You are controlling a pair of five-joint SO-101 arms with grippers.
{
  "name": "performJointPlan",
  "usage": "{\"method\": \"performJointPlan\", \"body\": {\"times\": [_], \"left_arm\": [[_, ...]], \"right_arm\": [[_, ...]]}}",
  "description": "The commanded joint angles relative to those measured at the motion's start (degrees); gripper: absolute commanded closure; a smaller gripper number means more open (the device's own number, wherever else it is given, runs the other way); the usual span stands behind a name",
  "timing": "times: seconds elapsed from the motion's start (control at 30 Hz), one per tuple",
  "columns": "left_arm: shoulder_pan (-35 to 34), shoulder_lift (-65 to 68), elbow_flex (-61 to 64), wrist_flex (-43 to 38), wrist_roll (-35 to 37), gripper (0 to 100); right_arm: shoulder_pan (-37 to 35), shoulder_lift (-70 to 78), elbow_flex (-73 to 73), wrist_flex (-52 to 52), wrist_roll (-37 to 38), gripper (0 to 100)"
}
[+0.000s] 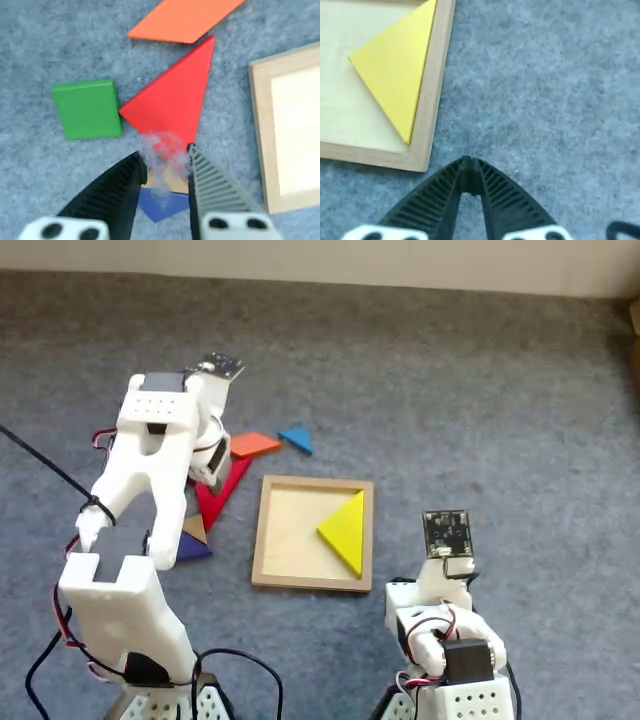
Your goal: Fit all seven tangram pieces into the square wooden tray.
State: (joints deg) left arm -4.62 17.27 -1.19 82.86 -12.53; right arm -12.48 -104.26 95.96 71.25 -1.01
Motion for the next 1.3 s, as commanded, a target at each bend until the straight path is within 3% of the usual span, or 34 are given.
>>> {"method": "performJointPlan", "body": {"times": [0.0,0.13,0.57,0.73,0.97,1.13,1.27], "left_arm": [[-0.7,-10.0,-0.6,0.5,-0.5,86],[-0.8,-17.0,4.1,-3.4,0.7,86],[-1.0,-18.0,24.5,-37.4,13.5,87],[0.0,-17.9,30.0,-47.2,14.3,87],[1.4,-15.5,34.6,-52.7,14.0,86],[5.2,-10.4,33.9,-52.7,5.5,89],[6.1,-12.0,33.4,-47.0,-0.3,96]], "right_arm": [[0.5,-0.9,8.6,0.4,-0.3,98.4],[0.5,-0.9,8.6,0.4,-0.3,98.4],[0.5,-0.9,8.6,0.4,-0.3,98.4],[0.5,-0.9,8.6,0.4,-0.3,98.4],[0.5,-0.9,8.6,0.4,-0.3,98.4],[0.5,-0.9,8.6,0.4,-0.3,98.4],[0.5,-0.9,8.6,0.4,-0.3,98.4]]}}
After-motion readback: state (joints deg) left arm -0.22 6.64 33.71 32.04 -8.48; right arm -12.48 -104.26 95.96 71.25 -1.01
